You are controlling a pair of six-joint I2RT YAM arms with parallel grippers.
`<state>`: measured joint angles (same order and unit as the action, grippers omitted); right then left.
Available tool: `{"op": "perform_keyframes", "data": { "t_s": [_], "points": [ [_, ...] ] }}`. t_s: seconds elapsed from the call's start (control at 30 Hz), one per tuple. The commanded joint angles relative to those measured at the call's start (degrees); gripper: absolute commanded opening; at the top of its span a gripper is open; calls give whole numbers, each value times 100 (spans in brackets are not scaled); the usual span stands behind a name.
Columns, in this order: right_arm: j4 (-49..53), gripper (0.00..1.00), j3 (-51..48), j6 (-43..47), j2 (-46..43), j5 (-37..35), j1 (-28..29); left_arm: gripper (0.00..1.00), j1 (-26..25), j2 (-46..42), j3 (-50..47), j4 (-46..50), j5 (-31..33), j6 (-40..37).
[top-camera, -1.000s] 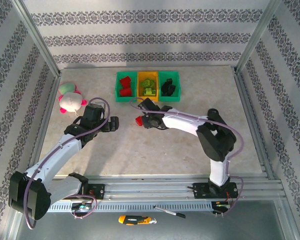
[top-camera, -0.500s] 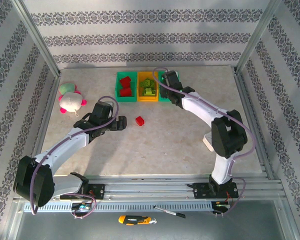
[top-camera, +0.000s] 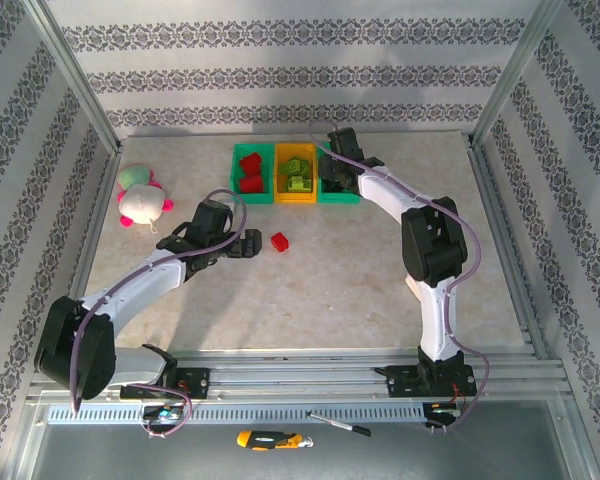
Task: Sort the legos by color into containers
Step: Place the lego in the container.
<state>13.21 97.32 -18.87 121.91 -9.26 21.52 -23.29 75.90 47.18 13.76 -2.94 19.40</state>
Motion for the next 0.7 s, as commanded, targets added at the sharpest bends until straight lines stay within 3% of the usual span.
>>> {"op": "perform_keyframes", "data": {
  "t_s": [0.0,0.1,0.3,0.53,0.67],
  "points": [
    [-200,63,-305,67,-712,182,50,99,-68,288,101,-1039,-469,-1102],
    [-310,69,-904,110,-1290,236,133,99,-71,705,207,-1471,-692,-1846],
    [-785,73,-2793,214,-2940,241,477,100,-69,1628,759,-1364,-1450,-3191],
    [-1007,73,-4720,-247,-4736,147,931,96,-107,2535,1725,-397,-2024,-3982],
    [-838,73,-5232,-455,-5266,351,985,95,-153,2875,2117,24,-1936,-4083]
  ]
}}
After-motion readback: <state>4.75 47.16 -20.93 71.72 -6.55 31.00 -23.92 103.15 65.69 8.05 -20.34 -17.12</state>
